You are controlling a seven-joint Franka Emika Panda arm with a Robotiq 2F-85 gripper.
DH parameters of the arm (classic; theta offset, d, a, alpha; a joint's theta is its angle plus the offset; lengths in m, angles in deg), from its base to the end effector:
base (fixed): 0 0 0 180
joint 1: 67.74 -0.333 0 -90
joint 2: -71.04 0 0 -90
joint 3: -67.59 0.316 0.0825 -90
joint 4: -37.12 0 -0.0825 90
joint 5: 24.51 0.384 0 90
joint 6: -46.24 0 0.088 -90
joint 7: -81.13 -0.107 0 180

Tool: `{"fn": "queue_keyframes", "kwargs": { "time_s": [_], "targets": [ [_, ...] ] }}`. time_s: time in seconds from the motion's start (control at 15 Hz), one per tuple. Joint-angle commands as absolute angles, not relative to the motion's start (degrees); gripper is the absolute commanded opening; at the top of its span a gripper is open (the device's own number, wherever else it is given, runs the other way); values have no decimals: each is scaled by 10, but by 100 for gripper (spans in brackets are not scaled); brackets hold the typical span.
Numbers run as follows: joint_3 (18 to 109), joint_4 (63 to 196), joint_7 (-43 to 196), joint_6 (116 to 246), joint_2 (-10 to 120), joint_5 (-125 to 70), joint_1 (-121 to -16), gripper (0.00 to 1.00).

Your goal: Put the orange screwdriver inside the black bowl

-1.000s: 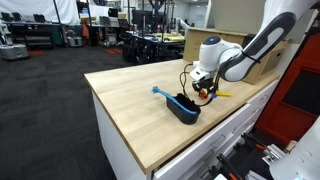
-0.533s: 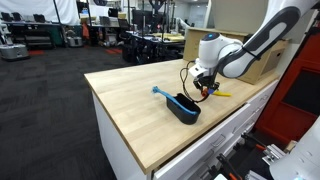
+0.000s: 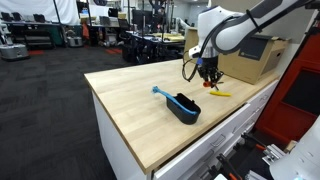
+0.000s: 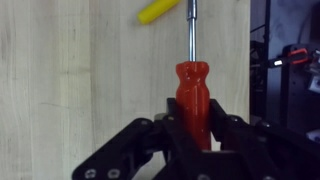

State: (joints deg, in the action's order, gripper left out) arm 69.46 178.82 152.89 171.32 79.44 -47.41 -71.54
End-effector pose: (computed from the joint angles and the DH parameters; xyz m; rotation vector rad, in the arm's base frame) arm 0.4445 0.0295 0.3380 2.0317 2.1046 -0.4286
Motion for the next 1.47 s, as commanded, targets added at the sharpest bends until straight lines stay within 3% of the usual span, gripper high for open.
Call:
{"fn": "queue_keyframes", "kwargs": {
  "time_s": [0.0,0.6,0.67,0.73,1.07,1.13,1.4],
  "targets": [
    [719,1721,1430,1617,781,-419,-733,8],
    [736,1542,1221,1432,684,-273,-754,8],
    [738,1594,1243,1479,723,-299,-754,8],
    [738,1584,1240,1472,716,-296,-753,33],
    [738,1586,1240,1474,717,-296,-753,33],
    [738,1586,1240,1474,717,-296,-753,8],
    [742,1572,1118,1475,696,-238,-757,8]
  ]
}}
